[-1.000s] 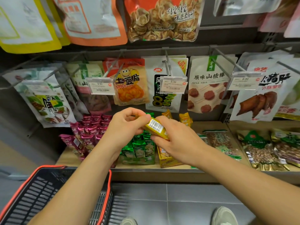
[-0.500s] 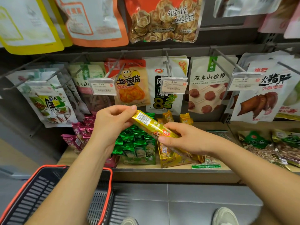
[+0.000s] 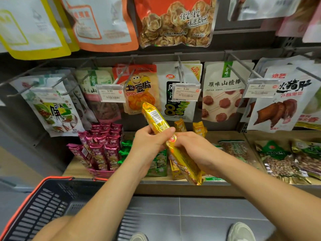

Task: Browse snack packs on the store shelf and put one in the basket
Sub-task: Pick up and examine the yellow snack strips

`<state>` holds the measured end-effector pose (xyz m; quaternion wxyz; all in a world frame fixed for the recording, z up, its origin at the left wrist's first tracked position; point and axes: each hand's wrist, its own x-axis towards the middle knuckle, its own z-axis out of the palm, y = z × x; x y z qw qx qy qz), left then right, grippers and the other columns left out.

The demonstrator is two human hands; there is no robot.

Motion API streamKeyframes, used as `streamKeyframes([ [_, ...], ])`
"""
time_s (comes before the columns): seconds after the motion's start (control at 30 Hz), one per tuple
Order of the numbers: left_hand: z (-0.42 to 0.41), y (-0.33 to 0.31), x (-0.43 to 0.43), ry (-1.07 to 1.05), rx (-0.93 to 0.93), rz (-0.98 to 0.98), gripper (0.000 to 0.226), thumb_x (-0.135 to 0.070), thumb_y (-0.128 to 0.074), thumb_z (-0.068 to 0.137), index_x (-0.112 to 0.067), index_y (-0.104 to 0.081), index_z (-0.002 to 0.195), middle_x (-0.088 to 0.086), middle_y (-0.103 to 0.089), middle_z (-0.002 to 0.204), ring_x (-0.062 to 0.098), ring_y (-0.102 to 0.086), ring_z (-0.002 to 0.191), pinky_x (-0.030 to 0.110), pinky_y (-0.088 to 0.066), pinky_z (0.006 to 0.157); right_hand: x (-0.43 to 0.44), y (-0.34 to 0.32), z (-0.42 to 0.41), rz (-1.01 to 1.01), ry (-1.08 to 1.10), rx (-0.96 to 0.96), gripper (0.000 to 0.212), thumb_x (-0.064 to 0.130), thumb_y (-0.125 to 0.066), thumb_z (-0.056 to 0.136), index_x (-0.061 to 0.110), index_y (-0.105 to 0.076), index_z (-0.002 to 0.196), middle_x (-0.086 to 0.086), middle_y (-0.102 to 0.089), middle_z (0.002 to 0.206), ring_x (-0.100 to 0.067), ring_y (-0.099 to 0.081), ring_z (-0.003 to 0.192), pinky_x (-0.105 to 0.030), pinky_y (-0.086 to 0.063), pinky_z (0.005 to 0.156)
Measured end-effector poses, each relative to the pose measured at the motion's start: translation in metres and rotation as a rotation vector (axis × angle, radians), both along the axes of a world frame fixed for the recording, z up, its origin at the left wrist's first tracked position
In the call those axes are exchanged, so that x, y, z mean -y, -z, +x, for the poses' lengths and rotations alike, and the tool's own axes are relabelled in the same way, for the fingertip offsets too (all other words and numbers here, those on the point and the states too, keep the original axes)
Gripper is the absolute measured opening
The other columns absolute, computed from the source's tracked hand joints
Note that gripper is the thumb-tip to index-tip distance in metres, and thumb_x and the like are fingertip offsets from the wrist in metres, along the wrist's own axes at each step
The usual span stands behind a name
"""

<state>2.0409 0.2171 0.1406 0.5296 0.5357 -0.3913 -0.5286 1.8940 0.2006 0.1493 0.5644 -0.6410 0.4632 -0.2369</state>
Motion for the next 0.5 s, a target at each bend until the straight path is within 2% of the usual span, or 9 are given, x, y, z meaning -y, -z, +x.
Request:
streamKeyframes([
  [0.07,0.004,-0.001,0.001,0.025,0.092,-0.015,0.019,-0.026,-0.082,0.074,-0.015,-0.073,0.086,0.001,-0.075,0.078,0.013,-0.071,0.071,0.022,-0.053,0.062,0.003,-0.004,-0.002,0.058,0.011,0.007,0.036,0.028,-0.048,0.089,0.006,-0.066,0.11,-0.011,-0.063,0.089,-0.025,-0.056,0.085,-0.041,-0.043,0.081],
  [0.13,0.008,-0.002,0.001,0.106,0.234,-0.026,0.016,-0.026,-0.085,0.07,-0.018,-0.076,0.081,0.001,-0.076,0.079,0.012,-0.072,0.073,0.021,-0.053,0.062,0.01,-0.007,-0.007,0.089,0.073,0.078,0.033,0.036,-0.049,0.096,0.019,-0.066,0.119,-0.001,-0.067,0.103,-0.015,-0.06,0.099,-0.037,-0.046,0.085],
  [0.2,0.004,0.001,-0.003,0.245,0.336,-0.003,0.016,-0.023,-0.085,0.07,-0.018,-0.078,0.083,0.001,-0.076,0.081,0.013,-0.073,0.076,0.022,-0.054,0.065,0.014,-0.007,-0.012,0.075,0.068,0.122,0.035,0.045,-0.053,0.095,0.023,-0.065,0.121,0.004,-0.069,0.11,-0.012,-0.06,0.106,-0.039,-0.047,0.09],
  [0.27,-0.002,0.005,-0.007,0.335,0.374,0.023,0.016,-0.023,-0.085,0.071,-0.016,-0.077,0.083,0.002,-0.076,0.08,0.012,-0.072,0.074,0.02,-0.053,0.064,0.013,-0.004,-0.013,0.06,0.02,0.151,0.029,0.038,-0.06,0.093,0.017,-0.068,0.11,0.001,-0.071,0.102,-0.014,-0.064,0.099,-0.039,-0.05,0.09],
  [0.33,-0.006,0.005,-0.006,0.354,0.358,0.048,0.019,-0.026,-0.085,0.071,-0.015,-0.077,0.084,0.003,-0.076,0.081,0.013,-0.072,0.075,0.021,-0.053,0.065,0.013,-0.003,-0.013,0.051,0.031,0.197,0.018,0.029,-0.063,0.092,0.013,-0.07,0.096,-0.002,-0.07,0.089,-0.015,-0.064,0.085,-0.034,-0.052,0.079],
  [0.43,-0.009,0.005,-0.004,0.338,0.328,0.082,0.031,-0.036,-0.085,0.067,-0.014,-0.076,0.088,0.003,-0.077,0.082,0.016,-0.073,0.077,0.026,-0.056,0.071,0.019,-0.005,-0.018,0.097,0.12,0.292,0.014,0.025,-0.062,0.092,0.012,-0.067,0.089,-0.005,-0.069,0.084,-0.016,-0.064,0.08,-0.03,-0.052,0.077],
  [0.5,-0.012,0.006,-0.004,0.327,0.326,0.098,0.043,-0.045,-0.085,0.056,-0.014,-0.076,0.084,0.002,-0.076,0.079,0.014,-0.072,0.073,0.026,-0.056,0.068,0.024,-0.006,-0.025,0.123,0.179,0.338,0.015,0.023,-0.061,0.093,0.01,-0.065,0.088,-0.006,-0.069,0.082,-0.016,-0.066,0.076,-0.03,-0.054,0.076],
])
